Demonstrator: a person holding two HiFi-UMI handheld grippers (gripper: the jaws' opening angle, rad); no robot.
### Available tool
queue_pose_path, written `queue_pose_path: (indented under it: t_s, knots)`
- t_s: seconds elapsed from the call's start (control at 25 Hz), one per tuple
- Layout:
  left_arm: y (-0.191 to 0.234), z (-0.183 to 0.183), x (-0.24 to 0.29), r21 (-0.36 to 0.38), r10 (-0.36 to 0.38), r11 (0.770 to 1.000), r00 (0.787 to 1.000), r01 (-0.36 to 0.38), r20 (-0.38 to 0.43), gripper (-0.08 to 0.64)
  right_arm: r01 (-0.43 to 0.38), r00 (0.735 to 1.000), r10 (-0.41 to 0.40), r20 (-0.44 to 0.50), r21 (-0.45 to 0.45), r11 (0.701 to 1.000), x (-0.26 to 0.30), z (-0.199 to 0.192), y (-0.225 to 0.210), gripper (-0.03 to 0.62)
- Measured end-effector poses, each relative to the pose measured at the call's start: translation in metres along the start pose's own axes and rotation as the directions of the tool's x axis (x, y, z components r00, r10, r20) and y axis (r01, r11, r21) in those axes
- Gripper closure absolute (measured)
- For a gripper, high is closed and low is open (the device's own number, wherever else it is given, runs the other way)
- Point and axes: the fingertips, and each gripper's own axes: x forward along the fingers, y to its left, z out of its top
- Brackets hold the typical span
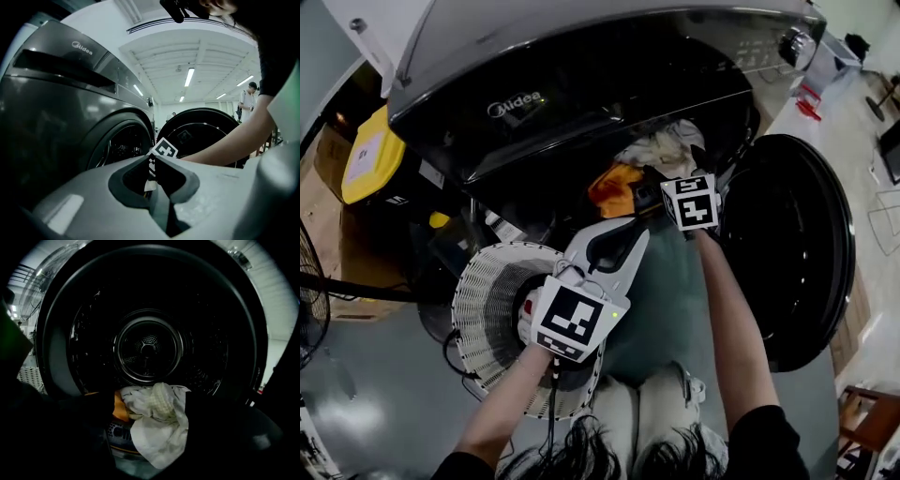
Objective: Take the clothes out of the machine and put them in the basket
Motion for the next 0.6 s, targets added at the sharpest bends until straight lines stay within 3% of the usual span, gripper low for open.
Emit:
queue_pose_path:
  t_s: [0.28, 0.48, 0.52, 0.6]
  knots:
    - [0.002, -0.027, 0.019, 0.001, -0.021, 1.000, 1.000, 0.021, 0.017, 0.522, 0.060, 0.996, -0.064, -0.059, -0.060, 0.996, 0.047, -0.021, -0.025, 0.037]
    - [0.002, -0.049, 0.018, -0.022, -0.023, 0.999, 1.000, 0.024, 0.016, 0.522, 0.076, 0.979, -0.100, -0.180, -0.134, 0.988, 0.079, -0.051, -0.027, 0.008]
    - [0.003, -0.053, 0.017, -0.029, -0.023, 0.999, 1.000, 0.023, 0.011, 0.522, 0.077, 0.974, -0.104, -0.201, -0.139, 0.987, 0.085, -0.057, -0.027, 0.022]
    - [0.007, -0.058, 0.015, -0.057, -0.021, 0.998, 1.000, 0.021, 0.007, 0.522, 0.106, 0.961, -0.137, -0.238, -0.139, 0.985, 0.088, -0.067, -0.035, 0.144]
